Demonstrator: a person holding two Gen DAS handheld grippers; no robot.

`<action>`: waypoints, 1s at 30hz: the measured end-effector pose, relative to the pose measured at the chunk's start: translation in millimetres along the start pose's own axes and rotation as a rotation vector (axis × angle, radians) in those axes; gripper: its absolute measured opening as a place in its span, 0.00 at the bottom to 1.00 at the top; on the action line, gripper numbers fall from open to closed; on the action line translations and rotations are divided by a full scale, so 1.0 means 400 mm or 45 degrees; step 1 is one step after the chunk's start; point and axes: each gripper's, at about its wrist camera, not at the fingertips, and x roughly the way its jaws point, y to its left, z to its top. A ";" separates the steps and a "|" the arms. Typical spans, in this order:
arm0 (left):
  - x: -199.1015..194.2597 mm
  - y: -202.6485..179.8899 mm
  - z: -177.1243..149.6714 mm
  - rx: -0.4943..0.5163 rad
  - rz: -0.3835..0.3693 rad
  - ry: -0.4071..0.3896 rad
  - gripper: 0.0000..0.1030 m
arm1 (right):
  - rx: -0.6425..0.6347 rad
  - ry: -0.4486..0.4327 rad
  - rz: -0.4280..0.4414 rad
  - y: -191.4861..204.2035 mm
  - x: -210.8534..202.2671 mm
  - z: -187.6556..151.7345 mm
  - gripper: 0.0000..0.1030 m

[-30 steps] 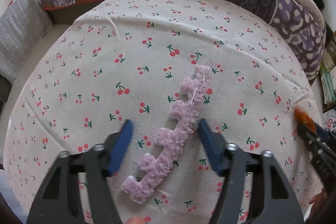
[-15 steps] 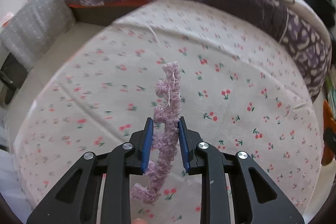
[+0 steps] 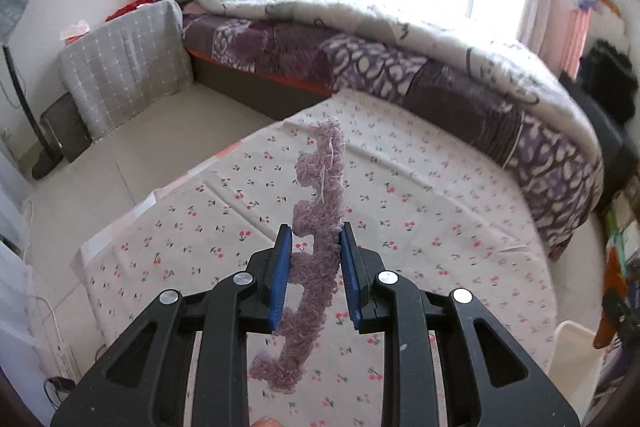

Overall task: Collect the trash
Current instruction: 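Carry the orange peel over the bin and open the right gripper while left lifts the pink strip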

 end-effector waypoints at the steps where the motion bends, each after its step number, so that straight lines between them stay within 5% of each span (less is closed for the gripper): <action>1: -0.018 -0.003 -0.004 -0.004 -0.002 -0.014 0.24 | 0.009 -0.012 -0.003 -0.007 -0.014 -0.001 0.16; 12: -0.172 -0.055 -0.081 -0.009 -0.069 -0.132 0.24 | 0.009 -0.092 -0.071 -0.074 -0.119 -0.011 0.16; 30: -0.214 -0.240 -0.160 0.092 -0.185 -0.142 0.24 | 0.116 -0.098 -0.222 -0.283 -0.201 -0.022 0.16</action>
